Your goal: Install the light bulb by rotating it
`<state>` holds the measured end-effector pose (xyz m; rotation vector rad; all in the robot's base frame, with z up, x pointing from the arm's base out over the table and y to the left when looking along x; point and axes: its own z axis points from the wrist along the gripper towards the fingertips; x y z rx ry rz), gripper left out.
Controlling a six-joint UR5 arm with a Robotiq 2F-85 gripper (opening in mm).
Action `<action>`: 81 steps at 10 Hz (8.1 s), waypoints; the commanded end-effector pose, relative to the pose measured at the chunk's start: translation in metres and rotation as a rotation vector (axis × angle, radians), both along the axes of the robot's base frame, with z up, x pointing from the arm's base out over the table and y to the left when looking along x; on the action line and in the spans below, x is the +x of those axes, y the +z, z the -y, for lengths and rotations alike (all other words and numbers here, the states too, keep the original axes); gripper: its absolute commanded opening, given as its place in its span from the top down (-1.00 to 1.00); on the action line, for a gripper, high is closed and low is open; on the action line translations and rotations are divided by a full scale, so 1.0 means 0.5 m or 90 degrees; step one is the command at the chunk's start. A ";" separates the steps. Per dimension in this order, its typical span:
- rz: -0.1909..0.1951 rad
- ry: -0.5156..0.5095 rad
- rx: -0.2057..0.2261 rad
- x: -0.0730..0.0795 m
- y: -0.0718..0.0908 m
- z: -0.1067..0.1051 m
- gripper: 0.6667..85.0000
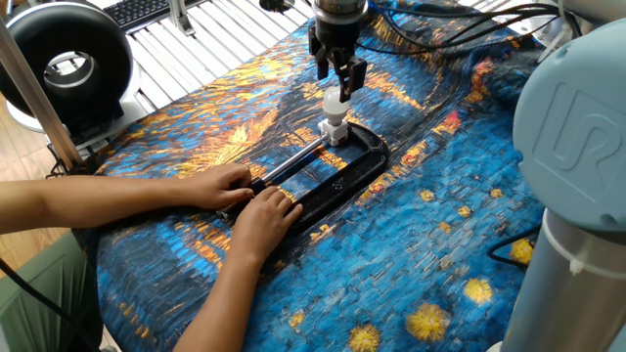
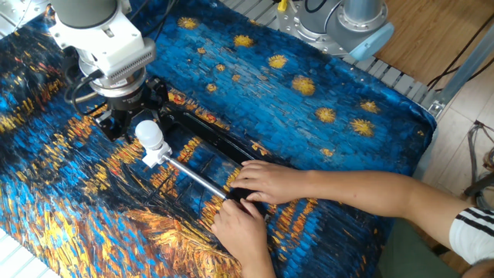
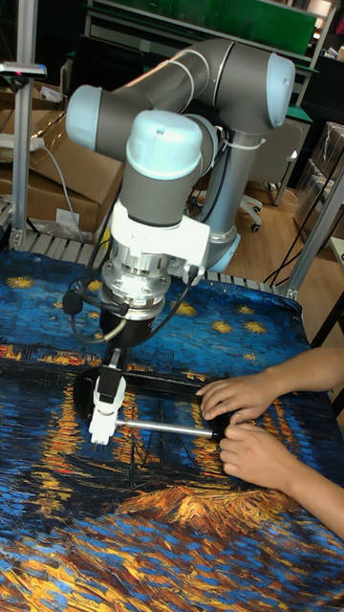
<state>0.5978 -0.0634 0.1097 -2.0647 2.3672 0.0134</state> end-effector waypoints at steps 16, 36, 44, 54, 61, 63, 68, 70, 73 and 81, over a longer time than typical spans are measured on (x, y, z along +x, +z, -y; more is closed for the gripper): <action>0.005 -0.039 0.005 -0.026 -0.053 0.008 -0.23; 0.139 -0.397 0.040 0.057 -0.077 0.021 -0.27; 0.046 -0.342 -0.024 0.018 -0.053 0.036 -0.54; -0.024 -0.084 0.019 -0.031 -0.035 -0.021 -0.74; -0.025 -0.018 0.012 -0.038 -0.039 -0.015 -0.66; -0.020 -0.007 0.011 -0.035 -0.038 -0.012 -0.64; -0.003 0.004 0.007 -0.018 -0.042 -0.010 -0.49; 0.004 0.005 0.007 -0.012 -0.043 -0.010 -0.44; 0.016 -0.008 0.006 -0.001 -0.045 -0.009 -0.27; 0.049 -0.096 0.021 0.017 -0.047 -0.007 0.11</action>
